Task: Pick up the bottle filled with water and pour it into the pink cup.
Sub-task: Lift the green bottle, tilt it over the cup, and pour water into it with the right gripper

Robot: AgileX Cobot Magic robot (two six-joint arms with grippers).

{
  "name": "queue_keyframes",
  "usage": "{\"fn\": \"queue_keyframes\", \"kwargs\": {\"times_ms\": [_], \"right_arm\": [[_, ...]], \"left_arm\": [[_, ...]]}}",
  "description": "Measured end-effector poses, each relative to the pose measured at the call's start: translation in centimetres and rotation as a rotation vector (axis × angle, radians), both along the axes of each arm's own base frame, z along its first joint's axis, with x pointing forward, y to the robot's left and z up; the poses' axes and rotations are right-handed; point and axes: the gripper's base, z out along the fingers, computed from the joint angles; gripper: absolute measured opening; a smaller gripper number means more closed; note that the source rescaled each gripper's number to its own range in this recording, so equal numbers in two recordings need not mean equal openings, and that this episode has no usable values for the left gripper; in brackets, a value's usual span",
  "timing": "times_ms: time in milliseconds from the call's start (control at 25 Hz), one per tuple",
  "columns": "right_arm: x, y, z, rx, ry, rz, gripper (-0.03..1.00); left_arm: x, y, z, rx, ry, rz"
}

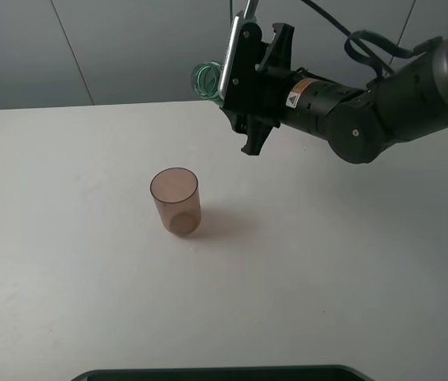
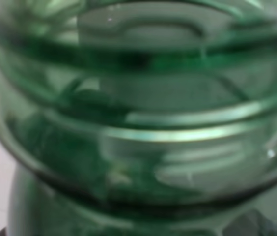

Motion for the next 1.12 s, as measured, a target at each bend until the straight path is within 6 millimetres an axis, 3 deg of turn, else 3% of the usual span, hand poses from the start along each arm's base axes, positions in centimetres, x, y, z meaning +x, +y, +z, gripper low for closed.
{"fn": "queue_keyframes", "kwargs": {"times_ms": [400,1120], "right_arm": [[0.2,0.5,0.0,-0.033,-0.025,-0.002,0.00],[-2.4,2.9,-0.6,-0.122,-0.070,0.088,0.00]], "left_arm": [[0.0,0.0,0.0,0.000,0.000,0.000],[0.0,0.0,0.0,0.004,0.001,-0.002]]}}
